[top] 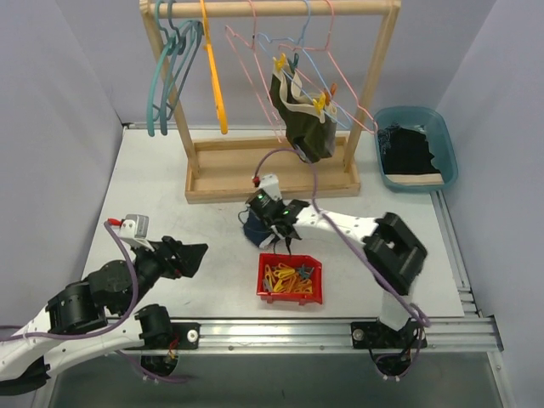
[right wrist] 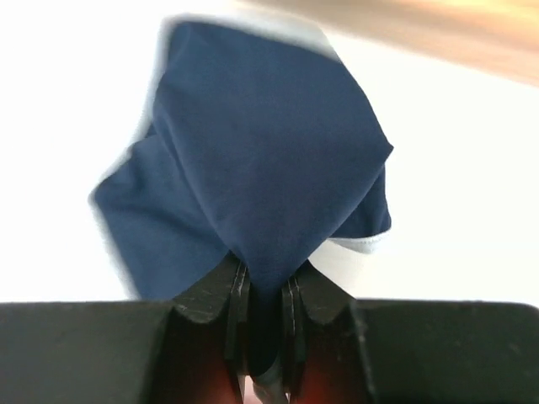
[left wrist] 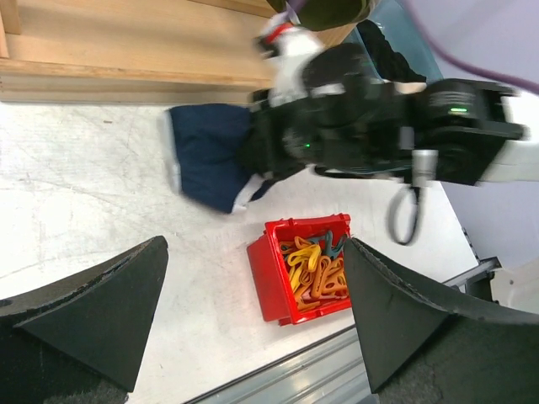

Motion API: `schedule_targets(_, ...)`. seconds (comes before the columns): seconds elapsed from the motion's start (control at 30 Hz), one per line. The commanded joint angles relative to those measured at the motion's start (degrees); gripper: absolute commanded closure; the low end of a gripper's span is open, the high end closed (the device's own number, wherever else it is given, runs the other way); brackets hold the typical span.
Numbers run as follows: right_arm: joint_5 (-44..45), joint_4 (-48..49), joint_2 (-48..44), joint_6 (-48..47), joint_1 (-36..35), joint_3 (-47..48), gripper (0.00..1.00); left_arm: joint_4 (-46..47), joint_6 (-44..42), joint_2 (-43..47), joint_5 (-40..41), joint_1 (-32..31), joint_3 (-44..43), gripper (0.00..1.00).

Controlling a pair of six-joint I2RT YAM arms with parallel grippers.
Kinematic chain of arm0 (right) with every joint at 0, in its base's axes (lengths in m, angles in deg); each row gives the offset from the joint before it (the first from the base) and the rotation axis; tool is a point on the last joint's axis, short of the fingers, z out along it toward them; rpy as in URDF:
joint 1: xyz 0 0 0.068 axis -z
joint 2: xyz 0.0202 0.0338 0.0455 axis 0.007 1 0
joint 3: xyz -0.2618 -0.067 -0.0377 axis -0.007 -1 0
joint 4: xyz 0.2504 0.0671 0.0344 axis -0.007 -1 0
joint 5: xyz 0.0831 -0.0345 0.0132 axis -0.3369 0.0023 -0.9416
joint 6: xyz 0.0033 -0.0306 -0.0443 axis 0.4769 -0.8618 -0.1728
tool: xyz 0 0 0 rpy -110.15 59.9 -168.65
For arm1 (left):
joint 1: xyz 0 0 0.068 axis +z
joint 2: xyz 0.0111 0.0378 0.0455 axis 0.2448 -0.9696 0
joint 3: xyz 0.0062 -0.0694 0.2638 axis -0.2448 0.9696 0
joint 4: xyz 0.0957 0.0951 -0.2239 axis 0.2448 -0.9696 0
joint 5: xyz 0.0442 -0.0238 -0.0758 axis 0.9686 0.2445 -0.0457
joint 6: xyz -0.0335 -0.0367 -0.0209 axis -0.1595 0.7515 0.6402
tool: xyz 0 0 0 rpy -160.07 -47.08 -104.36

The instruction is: Remove the underwear clipped to the hanger

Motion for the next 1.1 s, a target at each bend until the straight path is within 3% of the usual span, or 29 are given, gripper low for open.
schedule_targets(0.0,14.62,0.58,-18.25,4.04,0.54,-5.57,1.0,1.61,-0.14,-1.67,-0.28,0.09,-0.52,0.06)
schedule_targets(0.17,22.55,0.67,-37.13,13.71,6.94,-18.84,1.0,2.92,-1.11,-5.1,-0.37,0.18,-2.1,0.06)
schedule_targets(0.33,23.09,0.58,-47.27,18.03,14.59,-28.95,1.0,5.3,-2.16,-9.5,-0.55,0.18,-3.15,0.06)
schedule_targets(0.43,20.47,1.11,-50.44,17.77,23.1,-32.12,1.0,6.52,-2.87,-12.13,-1.07,0.18,-4.21,0.06)
schedule_targets(0.47,18.19,2.68,-50.62,15.68,29.3,-32.57,1.0,6.88,-3.04,-12.84,-1.16,0.18,-4.38,0.06)
schedule_targets(0.57,8.35,10.73,-49.66,10.93,38.83,-33.8,1.0,8.72,-4.1,-15.56,-1.69,0.18,-5.35,0.06)
schedule_targets(0.6,5.54,12.69,-49.05,10.13,45.65,-33.63,1.0,9.77,-4.36,-16.96,-1.78,0.18,-5.44,0.06)
schedule_targets(0.7,-2.31,18.59,-45.53,9.33,55.87,-28.55,1.0,11.27,-5.5,-19.69,-2.13,0.18,-6.23,0.06)
schedule_targets(0.83,-6.79,20.27,-36.41,9.77,63.79,-16.08,1.0,12.5,-6.56,-22.42,-1.96,0.27,-7.11,0.06)
schedule_targets(0.97,-8.02,20.44,-19.74,11.61,66.8,-2.1,1.0,13.91,-7.17,-23.65,-2.39,0.62,-7.02,0.06)
schedule_targets(1.0,-9.33,20.36,-16.46,11.79,67.16,0.54,0.94,14.35,-7.26,-23.74,-2.57,0.7,-6.93,0.06)
schedule_targets(1.03,-10.39,20.44,-13.3,11.88,67.33,6.48,0.79,14.44,-7.35,-23.74,-2.74,0.88,-6.85,0.06)
schedule_targets(1.07,-11.44,19.84,-7.26,11.71,67.86,9.15,0.5,14.44,-7.35,-23.57,-3.09,0.97,-6.85,0.06)
